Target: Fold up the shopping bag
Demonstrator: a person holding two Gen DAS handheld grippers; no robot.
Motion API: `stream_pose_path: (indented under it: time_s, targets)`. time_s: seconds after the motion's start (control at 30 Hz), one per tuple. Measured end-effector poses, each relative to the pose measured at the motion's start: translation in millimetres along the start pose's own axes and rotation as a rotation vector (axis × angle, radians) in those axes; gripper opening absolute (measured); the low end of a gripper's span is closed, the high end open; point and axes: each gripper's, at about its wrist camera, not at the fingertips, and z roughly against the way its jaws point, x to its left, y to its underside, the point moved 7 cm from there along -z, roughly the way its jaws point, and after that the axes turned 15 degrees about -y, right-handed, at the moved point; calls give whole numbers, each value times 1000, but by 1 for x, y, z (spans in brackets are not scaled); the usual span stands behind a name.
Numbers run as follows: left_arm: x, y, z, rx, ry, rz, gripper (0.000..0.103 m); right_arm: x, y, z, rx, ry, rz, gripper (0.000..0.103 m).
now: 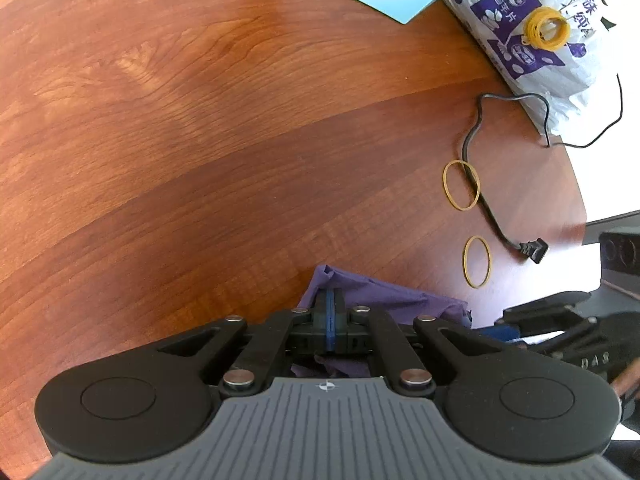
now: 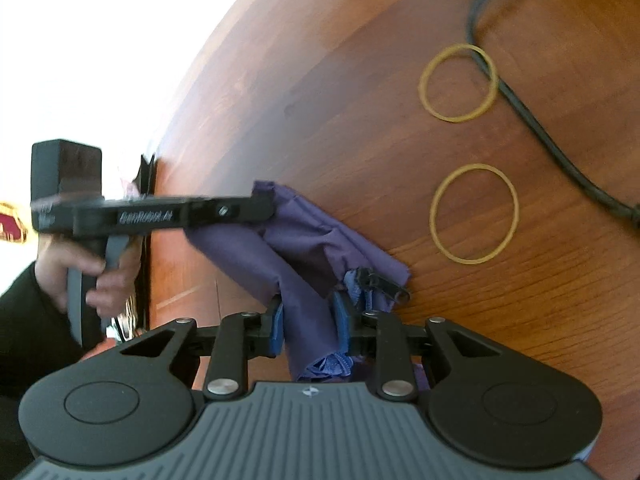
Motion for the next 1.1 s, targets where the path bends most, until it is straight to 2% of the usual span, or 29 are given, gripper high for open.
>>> stream_pose_path:
  time_s: [0.07, 0.23, 0.3, 0.4, 0.47, 0.57, 0.67, 0.9, 1.1]
  targets:
    - [0, 0, 0, -14, 0, 4, 2, 0, -4, -4, 17, 14, -4, 29]
    - [1, 0, 37, -177, 55, 15, 2, -7, -11, -8, 60, 8, -58, 27]
    - [-1, 4, 58, -246, 46, -22, 2, -10, -12, -9, 67, 1, -75, 27]
    - [-8, 18, 69, -263, 4, -105, 2, -13, -13, -9, 71, -9, -94, 27]
    - [-18, 30, 72, -284, -56, -210, 2, -15, -13, -9, 73, -14, -101, 27]
    - [-32, 39, 67, -303, -117, -320, 2, -16, -13, -9, 78, -16, -102, 27]
    - [-40, 41, 56, -322, -168, -385, 2, -16, -13, -9, 86, -14, -94, 26]
    - [-36, 36, 39, -355, -178, -367, 2, -14, -14, -9, 95, -12, -81, 25]
    - [-41, 32, 27, -350, -213, -352, 2, -14, -14, -7, 91, -9, -80, 24]
